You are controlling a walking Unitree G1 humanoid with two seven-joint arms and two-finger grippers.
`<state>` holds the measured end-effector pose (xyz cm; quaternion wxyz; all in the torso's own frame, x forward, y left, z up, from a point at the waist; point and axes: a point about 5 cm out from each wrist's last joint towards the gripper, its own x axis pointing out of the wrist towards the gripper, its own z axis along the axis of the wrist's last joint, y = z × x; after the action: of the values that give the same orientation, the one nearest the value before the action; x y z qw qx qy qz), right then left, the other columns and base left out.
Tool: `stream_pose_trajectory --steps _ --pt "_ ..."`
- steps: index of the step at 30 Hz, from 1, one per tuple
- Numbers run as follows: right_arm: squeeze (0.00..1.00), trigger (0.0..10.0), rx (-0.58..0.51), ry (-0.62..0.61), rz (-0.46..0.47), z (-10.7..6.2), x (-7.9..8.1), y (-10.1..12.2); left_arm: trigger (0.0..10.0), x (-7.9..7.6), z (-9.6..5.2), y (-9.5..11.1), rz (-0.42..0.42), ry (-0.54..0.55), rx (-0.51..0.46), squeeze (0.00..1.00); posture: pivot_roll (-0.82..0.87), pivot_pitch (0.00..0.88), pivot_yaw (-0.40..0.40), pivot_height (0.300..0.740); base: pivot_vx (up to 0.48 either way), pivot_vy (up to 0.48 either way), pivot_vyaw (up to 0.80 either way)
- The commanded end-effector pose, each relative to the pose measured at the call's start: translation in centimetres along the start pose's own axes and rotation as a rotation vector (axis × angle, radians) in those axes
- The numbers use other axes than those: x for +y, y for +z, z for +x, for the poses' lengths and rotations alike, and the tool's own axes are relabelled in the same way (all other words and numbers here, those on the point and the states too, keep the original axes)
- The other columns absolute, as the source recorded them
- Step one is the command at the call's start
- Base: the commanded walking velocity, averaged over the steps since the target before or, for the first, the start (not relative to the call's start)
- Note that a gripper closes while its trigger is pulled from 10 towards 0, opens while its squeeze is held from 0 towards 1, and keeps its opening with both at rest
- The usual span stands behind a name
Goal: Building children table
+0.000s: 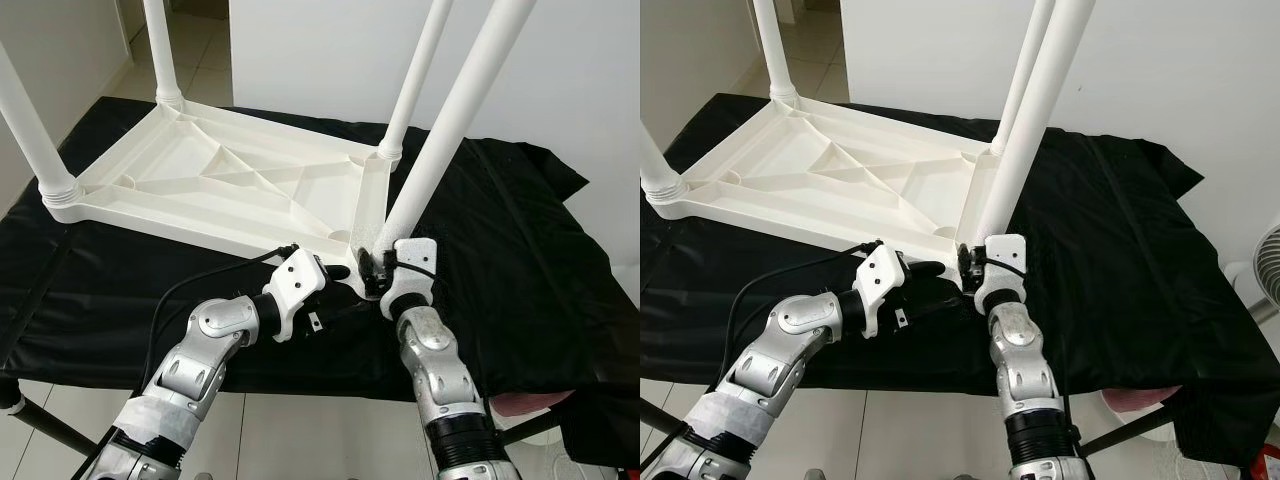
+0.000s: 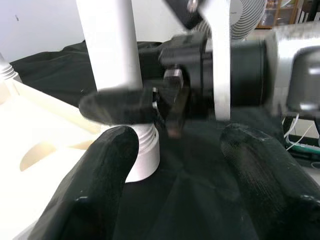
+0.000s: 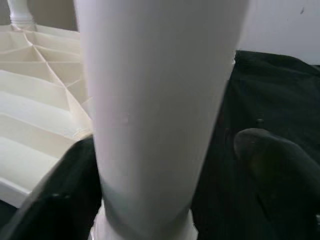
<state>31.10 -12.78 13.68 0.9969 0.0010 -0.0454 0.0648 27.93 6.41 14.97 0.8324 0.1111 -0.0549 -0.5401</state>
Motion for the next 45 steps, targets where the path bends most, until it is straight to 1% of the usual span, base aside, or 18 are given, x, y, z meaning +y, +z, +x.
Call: stream_pose_trajectory --steps 1,3,5,6,9,10,11,14,18,24,28,29,30,31,32,33,34,45 --pt "1.00 10.0 -0.033 0.002 0.014 0.0 -0.6 0.6 10.0 0.1 0.3 0.0 -0.002 0.011 -0.002 0.00 -0.02 0.000 -0.115 0.740 0.000 0.000 0.00" --pt "1.00 10.0 -0.048 0.112 0.012 0.0 -0.9 1.1 10.0 0.2 0.2 0.1 0.000 0.012 -0.005 0.00 -0.02 0.000 -0.112 0.740 0.000 0.000 0.00" --pt "1.00 10.0 -0.048 0.112 0.012 0.0 -0.9 1.1 10.0 0.2 0.2 0.1 0.000 0.012 -0.005 0.00 -0.02 0.000 -0.112 0.740 0.000 0.000 0.00" --pt "1.00 10.0 -0.044 0.185 0.001 0.0 -1.0 1.2 10.0 0.2 0.2 0.1 0.002 0.012 -0.006 0.00 -0.02 0.000 -0.113 0.740 0.000 0.000 0.00" --pt "1.00 10.0 -0.044 0.185 0.001 0.0 -1.0 1.2 10.0 0.2 0.2 0.1 0.002 0.012 -0.006 0.00 -0.02 0.000 -0.113 0.740 0.000 0.000 0.00" --pt "1.00 10.0 -0.030 0.278 -0.019 -0.1 -1.1 1.1 10.0 0.2 0.1 0.2 0.003 0.013 -0.007 0.00 -0.02 0.000 -0.112 0.740 0.000 0.000 0.00" --pt "0.00 10.0 -0.014 0.380 -0.058 -0.1 -1.6 0.8 10.0 0.2 -0.1 0.4 0.006 0.013 -0.007 0.00 -0.01 0.000 -0.107 0.740 0.000 0.000 0.00" --pt "0.00 10.0 0.003 0.449 -0.080 0.0 -2.0 0.5 10.0 0.2 -0.2 0.5 0.006 0.012 -0.006 0.00 -0.01 0.000 -0.103 0.740 0.000 0.000 0.00" --pt "0.00 10.0 0.036 0.586 -0.118 1.2 -2.9 0.2 10.0 -0.3 -0.8 -0.3 -0.006 0.003 0.019 0.00 -0.01 0.000 -0.090 0.740 0.000 0.000 0.00" --pt "0.00 10.0 0.045 0.611 -0.143 2.0 -2.9 0.2 10.0 -0.5 -0.9 -0.4 -0.012 -0.002 0.023 0.00 -0.01 0.000 -0.089 0.740 0.000 0.000 0.00" --pt "0.00 10.0 0.107 0.665 -0.170 3.2 -2.8 -0.3 10.0 -1.1 -0.6 -0.6 -0.023 -0.018 0.023 0.00 0.01 0.000 -0.093 0.740 0.000 0.000 0.00" --pt "0.00 5.5 0.131 0.687 -0.177 3.4 -2.8 -0.6 10.0 -1.2 -0.6 -0.6 -0.025 -0.021 0.022 0.00 0.01 0.000 -0.094 0.740 0.000 0.000 0.00" --pt "0.00 5.5 0.131 0.687 -0.177 3.4 -2.8 -0.6 10.0 -1.2 -0.6 -0.6 -0.025 -0.021 0.022 0.00 0.01 0.000 -0.094 0.740 0.000 0.000 0.00" --pt "0.00 4.2 0.149 0.704 -0.178 3.4 -2.8 -0.8 10.0 -1.3 -0.5 -0.6 -0.026 -0.021 0.021 0.00 0.01 0.000 -0.095 0.740 0.000 0.000 0.00" --pt "0.00 4.2 0.149 0.704 -0.178 3.4 -2.8 -0.8 10.0 -1.3 -0.5 -0.6 -0.026 -0.021 0.021 0.00 0.01 0.000 -0.095 0.740 0.000 0.000 0.00" --pt "0.00 0.6 0.167 0.722 -0.179 3.5 -2.8 -1.1 10.0 -1.3 -0.5 -0.6 -0.027 -0.021 0.020 0.00 0.02 0.000 -0.096 0.740 0.000 0.000 0.00" --pt "0.00 0.0 0.183 0.735 -0.182 3.4 -2.9 -1.3 10.0 -1.3 -0.5 -0.5 -0.027 -0.021 0.020 0.00 0.02 0.000 -0.098 0.740 0.000 0.000 0.00" --pt "0.00 0.0 0.196 0.743 -0.169 3.3 -3.3 -2.1 10.0 -1.0 -0.6 -0.4 -0.019 -0.011 0.021 0.00 0.01 0.000 -0.092 0.740 0.000 0.000 0.00"
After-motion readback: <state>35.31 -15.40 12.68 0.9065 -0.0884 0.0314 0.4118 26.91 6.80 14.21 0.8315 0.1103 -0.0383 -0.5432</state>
